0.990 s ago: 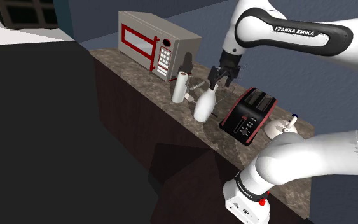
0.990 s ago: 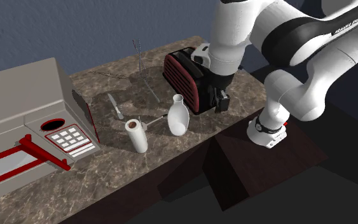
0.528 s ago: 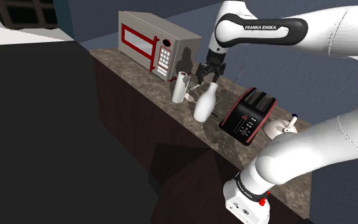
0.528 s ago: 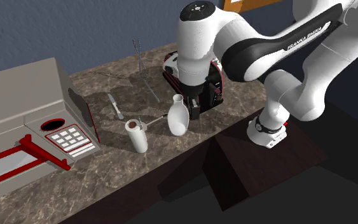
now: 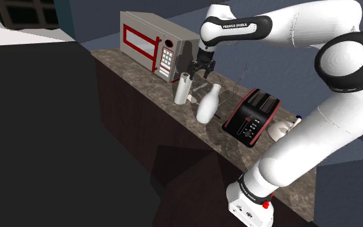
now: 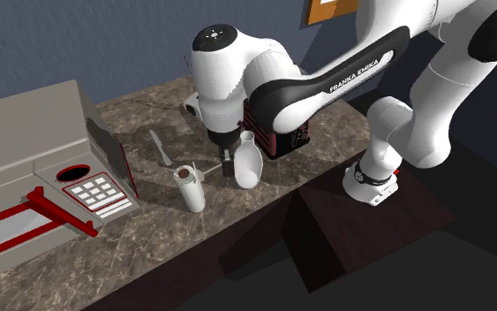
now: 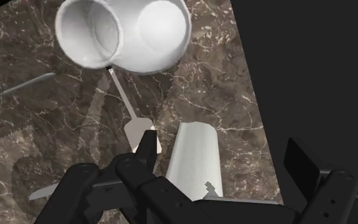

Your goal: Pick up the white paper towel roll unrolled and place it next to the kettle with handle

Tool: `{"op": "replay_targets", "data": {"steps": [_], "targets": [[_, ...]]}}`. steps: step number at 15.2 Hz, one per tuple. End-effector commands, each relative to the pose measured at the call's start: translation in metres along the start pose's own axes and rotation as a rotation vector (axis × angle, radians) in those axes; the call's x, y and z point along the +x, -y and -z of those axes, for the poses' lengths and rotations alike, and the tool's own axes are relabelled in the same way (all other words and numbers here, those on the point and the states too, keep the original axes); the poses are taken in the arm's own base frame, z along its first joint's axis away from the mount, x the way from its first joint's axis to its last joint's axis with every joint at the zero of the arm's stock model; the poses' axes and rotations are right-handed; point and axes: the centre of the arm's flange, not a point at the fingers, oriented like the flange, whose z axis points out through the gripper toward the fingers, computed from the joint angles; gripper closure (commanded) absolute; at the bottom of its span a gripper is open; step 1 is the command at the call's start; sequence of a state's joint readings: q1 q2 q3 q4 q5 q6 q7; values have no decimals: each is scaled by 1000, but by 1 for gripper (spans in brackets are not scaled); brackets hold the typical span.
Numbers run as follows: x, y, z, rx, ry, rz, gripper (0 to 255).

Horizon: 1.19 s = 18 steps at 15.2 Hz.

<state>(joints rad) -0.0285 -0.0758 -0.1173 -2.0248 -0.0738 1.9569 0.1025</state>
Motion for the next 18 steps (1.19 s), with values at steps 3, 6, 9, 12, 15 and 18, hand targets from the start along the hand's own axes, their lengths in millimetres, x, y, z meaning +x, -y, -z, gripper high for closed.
{"op": "replay_targets", "data": {"steps": [3, 6, 9, 12, 15, 18], "targets": [[51, -2, -17, 1, -16, -6, 0], [88, -4, -28, 1, -28, -11, 0], [124, -6, -38, 2, -39, -16, 0], [135, -6, -51, 2, -42, -18, 0], [136, -6, -67, 2, -42, -18, 0], [136, -6, -80, 2, -42, -18, 0]]}}
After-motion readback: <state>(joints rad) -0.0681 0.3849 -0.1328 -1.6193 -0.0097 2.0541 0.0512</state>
